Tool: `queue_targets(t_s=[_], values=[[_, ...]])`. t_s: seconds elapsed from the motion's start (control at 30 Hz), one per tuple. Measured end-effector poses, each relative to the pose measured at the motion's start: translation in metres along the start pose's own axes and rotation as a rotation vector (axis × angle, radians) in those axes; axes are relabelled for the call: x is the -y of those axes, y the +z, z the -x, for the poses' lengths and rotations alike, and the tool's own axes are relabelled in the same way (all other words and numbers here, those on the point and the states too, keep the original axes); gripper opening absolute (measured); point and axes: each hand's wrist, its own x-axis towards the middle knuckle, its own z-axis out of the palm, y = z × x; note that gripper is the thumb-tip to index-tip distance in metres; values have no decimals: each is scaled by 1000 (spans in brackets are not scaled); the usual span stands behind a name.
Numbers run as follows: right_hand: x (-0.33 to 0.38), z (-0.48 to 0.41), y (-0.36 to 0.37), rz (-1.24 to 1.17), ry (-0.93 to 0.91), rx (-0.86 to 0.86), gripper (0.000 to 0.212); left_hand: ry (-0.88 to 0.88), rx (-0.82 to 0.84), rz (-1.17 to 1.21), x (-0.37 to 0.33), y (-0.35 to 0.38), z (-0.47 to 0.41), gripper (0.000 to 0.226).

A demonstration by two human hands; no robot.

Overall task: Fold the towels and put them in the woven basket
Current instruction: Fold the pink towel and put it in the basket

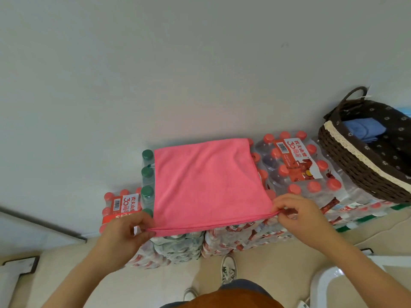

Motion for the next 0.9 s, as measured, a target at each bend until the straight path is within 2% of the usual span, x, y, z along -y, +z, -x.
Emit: queue_targets(t_s=[0.1, 0.17, 0.23, 0.33, 0.43, 0.57, 0.7, 0.9], values=[[9, -8, -12, -154, 192, 95, 31, -115, 228, 351, -5, -15, -8, 19], [12, -19, -18, -227, 240, 98, 29, -160, 269, 544, -13, -23, -14, 10], [16, -32, -23, -249, 247, 92, 27, -181, 208, 632, -20, -28, -24, 22], [24, -58, -30, -231, 221, 39, 25, -228, 27, 729, -25, -30, -50, 19], [28, -95, -31, -227, 210, -27, 18, -268, -174, 685, -27, -25, -82, 5], [29, -143, -24, -97, 158, -83, 7, -319, -361, 537, -30, -18, -119, 2], [22, -180, -9, 77, 122, -93, 4, -360, -416, 361, -23, -11, -145, 9], [5, -205, 14, 268, 34, -12, 7, -368, -441, 124, -20, -2, -162, 10]])
